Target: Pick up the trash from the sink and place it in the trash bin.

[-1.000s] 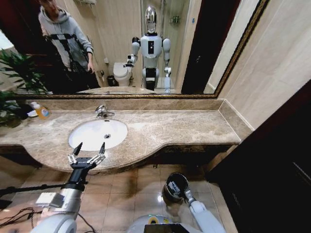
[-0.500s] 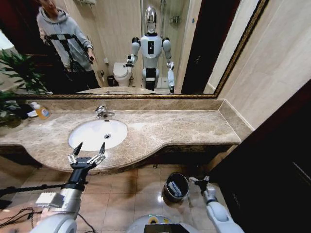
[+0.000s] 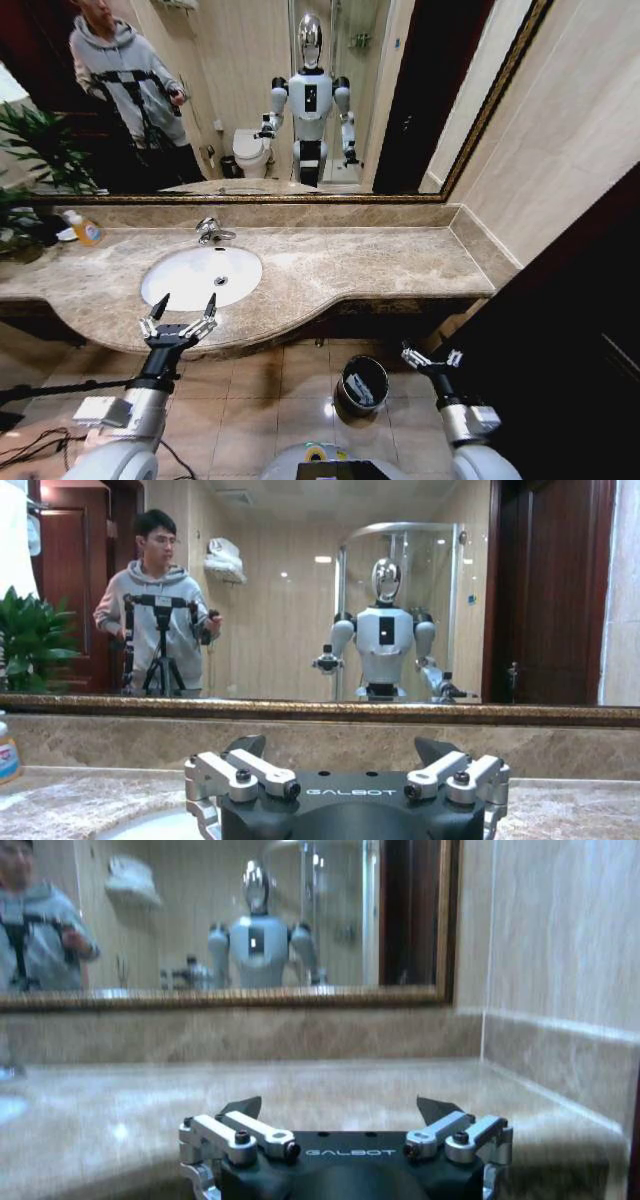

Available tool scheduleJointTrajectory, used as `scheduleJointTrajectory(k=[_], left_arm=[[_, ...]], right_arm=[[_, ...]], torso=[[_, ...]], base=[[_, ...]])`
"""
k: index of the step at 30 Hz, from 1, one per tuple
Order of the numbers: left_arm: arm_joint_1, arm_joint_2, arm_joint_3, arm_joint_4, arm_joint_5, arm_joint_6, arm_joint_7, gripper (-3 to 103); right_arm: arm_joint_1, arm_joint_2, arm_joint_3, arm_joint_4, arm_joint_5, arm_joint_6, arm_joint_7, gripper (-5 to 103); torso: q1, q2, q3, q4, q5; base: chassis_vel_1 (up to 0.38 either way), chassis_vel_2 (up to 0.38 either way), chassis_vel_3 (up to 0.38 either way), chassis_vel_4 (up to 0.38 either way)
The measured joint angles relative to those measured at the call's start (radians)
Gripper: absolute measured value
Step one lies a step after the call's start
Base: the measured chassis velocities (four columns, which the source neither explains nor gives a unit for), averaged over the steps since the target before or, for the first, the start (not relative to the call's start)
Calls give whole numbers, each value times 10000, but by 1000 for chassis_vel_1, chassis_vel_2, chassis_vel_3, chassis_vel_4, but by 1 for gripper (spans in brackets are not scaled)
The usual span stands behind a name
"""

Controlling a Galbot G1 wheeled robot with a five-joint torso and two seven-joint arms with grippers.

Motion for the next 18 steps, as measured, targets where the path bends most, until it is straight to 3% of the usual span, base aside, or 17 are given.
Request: scheduleJointTrajectory(k=[11, 18], left_arm=[[0, 0, 0, 0, 0, 0, 0, 100], [0, 0, 0, 0, 0, 0, 0, 100]], right_arm=[[-596, 323, -178, 2264, -440, -182, 84, 100], [-213, 493, -400, 2837, -856, -974, -91, 100]], torso=[[0, 0, 0, 0, -1], [0, -1, 0, 0, -2]], base=[[0, 0, 0, 0], [0, 0, 0, 0]])
